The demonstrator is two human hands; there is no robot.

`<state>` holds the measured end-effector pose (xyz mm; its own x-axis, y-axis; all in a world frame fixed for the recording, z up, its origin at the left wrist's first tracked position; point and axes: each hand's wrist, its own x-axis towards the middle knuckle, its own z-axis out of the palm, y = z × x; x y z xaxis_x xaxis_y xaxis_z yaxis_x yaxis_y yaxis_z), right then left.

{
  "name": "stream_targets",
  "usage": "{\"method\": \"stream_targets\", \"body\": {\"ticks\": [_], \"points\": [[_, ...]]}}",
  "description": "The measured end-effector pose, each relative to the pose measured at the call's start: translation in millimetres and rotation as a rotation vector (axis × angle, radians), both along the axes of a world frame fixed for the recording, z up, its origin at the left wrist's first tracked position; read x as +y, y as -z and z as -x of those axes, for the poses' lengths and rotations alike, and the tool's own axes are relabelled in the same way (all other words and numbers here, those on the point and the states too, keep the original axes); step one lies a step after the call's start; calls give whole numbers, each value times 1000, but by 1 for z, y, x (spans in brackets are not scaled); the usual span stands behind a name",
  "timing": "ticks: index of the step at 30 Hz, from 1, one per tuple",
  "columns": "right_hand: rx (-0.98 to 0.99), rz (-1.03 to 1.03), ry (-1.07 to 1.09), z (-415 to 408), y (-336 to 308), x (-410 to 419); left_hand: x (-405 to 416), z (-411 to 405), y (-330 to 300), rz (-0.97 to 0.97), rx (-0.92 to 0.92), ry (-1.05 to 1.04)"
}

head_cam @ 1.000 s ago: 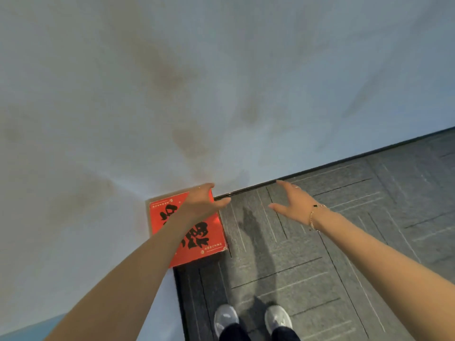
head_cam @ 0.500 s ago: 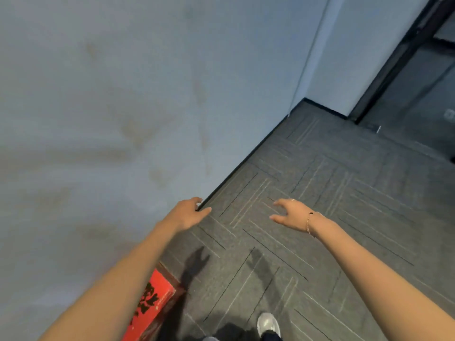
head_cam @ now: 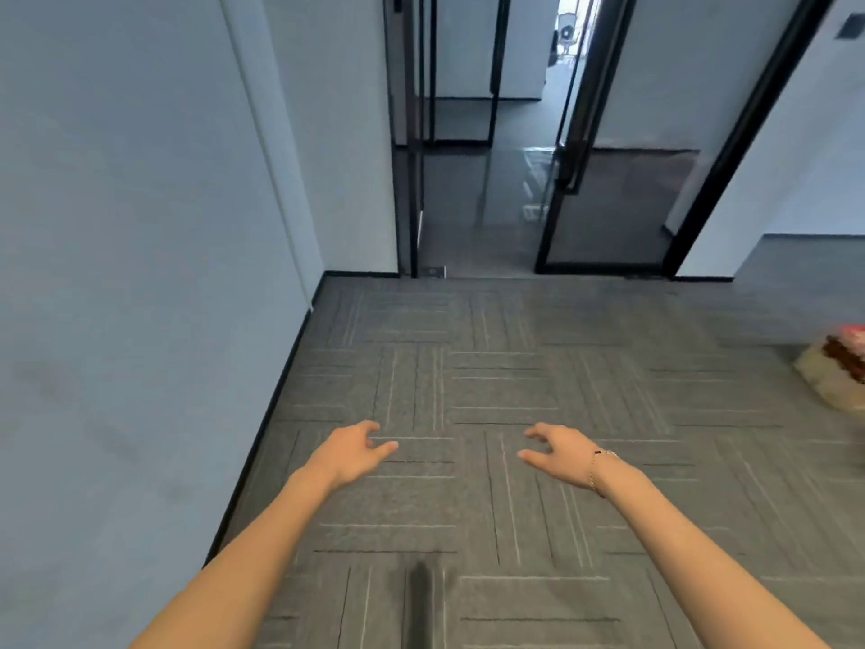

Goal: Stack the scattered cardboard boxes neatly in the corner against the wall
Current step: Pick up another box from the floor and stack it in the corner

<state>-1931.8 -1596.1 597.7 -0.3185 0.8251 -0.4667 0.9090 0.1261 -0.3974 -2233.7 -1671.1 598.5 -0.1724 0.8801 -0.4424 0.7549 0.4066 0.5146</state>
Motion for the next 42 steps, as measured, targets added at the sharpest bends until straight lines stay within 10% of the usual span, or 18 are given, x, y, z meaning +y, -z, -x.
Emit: {"method": "stream_targets", "body": {"ticks": [18, 42], "points": [[-19, 15, 576, -419, -14, -55, 120, -396, 0, -20, 55, 519], [41, -52, 1473, -694, -11, -114, 296, -843, -5, -72, 29, 1273]]}}
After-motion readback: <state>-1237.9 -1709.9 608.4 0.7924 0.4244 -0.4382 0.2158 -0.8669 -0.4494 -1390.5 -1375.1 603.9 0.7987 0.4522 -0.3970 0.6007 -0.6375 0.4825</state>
